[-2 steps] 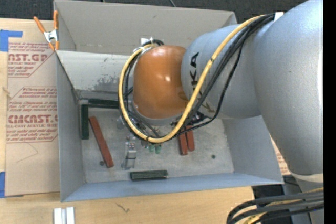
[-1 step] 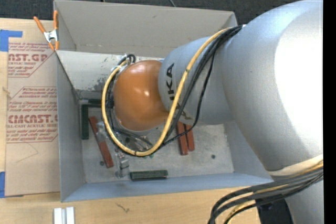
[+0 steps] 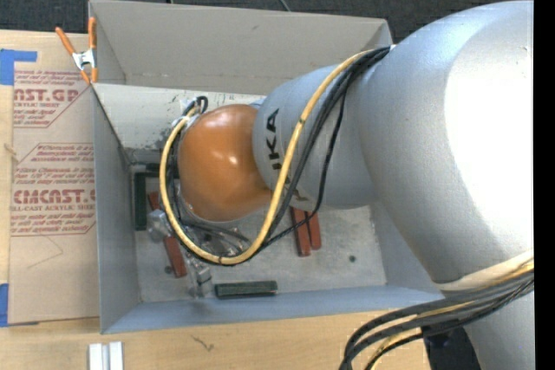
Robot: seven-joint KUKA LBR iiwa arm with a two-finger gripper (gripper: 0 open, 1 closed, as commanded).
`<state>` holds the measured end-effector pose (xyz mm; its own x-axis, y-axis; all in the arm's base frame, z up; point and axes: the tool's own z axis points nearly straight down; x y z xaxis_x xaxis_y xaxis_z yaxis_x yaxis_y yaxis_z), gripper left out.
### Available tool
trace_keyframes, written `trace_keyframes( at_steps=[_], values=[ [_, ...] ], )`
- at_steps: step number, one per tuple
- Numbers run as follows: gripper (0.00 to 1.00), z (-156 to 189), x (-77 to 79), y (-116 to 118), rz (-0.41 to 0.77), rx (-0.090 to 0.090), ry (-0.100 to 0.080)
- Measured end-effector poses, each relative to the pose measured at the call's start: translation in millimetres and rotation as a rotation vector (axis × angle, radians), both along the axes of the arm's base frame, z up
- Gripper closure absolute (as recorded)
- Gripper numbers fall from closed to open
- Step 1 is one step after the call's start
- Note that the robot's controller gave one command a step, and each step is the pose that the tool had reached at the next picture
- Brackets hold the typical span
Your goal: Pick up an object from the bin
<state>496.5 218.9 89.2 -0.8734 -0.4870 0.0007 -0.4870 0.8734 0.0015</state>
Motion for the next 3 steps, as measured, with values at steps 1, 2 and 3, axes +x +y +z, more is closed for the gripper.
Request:
trace_keyframes(
  at_steps=[1, 2, 3],
  values=[
    [0.0, 10, 14.8, 12, 0.222, 0.001, -0.003],
    [0.0, -5, 16.9, 14, 0.382, 0.001, -0.003],
    [1.0, -19, 39.4, 9, 0.64, 0.003, -0.004]
  ],
)
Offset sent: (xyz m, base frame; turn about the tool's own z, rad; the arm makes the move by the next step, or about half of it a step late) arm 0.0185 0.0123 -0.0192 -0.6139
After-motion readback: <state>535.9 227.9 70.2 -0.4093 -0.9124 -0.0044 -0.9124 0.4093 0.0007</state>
